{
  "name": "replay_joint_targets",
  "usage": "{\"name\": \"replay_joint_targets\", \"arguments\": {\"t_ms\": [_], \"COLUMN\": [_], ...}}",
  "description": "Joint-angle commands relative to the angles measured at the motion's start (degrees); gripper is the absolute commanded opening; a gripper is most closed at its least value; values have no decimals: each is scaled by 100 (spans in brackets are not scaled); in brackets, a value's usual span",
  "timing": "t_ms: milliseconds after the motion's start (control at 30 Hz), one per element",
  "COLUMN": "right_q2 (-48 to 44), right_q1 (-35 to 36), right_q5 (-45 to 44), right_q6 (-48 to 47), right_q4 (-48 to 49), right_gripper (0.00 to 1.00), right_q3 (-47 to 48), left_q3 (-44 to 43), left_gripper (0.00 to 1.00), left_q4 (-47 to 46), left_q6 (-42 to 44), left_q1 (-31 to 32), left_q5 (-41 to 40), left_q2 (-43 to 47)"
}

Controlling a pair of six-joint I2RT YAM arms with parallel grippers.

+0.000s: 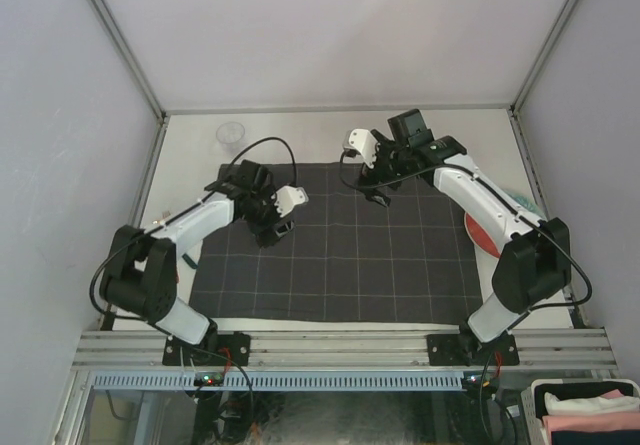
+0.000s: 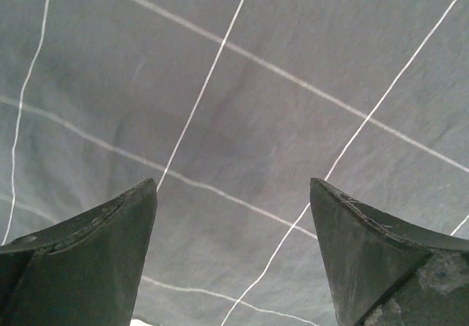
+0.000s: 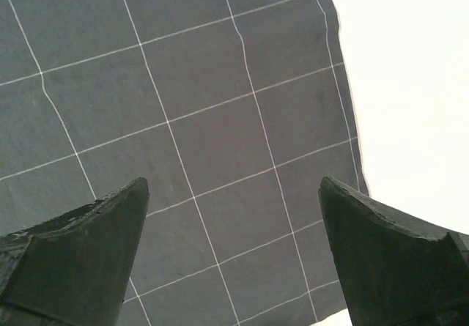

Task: Set the dinner table for one person
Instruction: Flatten out the napkin at the center of the board.

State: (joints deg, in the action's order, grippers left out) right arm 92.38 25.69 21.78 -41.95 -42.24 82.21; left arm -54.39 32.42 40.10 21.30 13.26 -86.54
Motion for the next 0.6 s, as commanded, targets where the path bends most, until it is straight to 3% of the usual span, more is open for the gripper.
{"name": "replay_joint_targets", "arguments": {"t_ms": [0, 133, 267, 567], "right_q2": [-217, -386, -542, -928], "right_q1": [-177, -239, -302, -422], "right_q5": [58, 76, 140, 252], "right_q6": [54, 10, -23, -40], "right_q4": [-37, -42, -45, -4], "right_gripper": [100, 100, 100, 100], "right_q3": [72, -42, -175, -606], "left_q3": [-710, -1093, -1441, -1828], "left_gripper": [88, 88, 100, 100], "left_q4": [658, 1304, 1914, 2154], "left_q6": [120, 430, 804, 1055], "left_q1": [140, 153, 204, 278], "left_q5": [648, 950, 1018, 453], "left_q2": [-488, -908, -1275, -1886]}}
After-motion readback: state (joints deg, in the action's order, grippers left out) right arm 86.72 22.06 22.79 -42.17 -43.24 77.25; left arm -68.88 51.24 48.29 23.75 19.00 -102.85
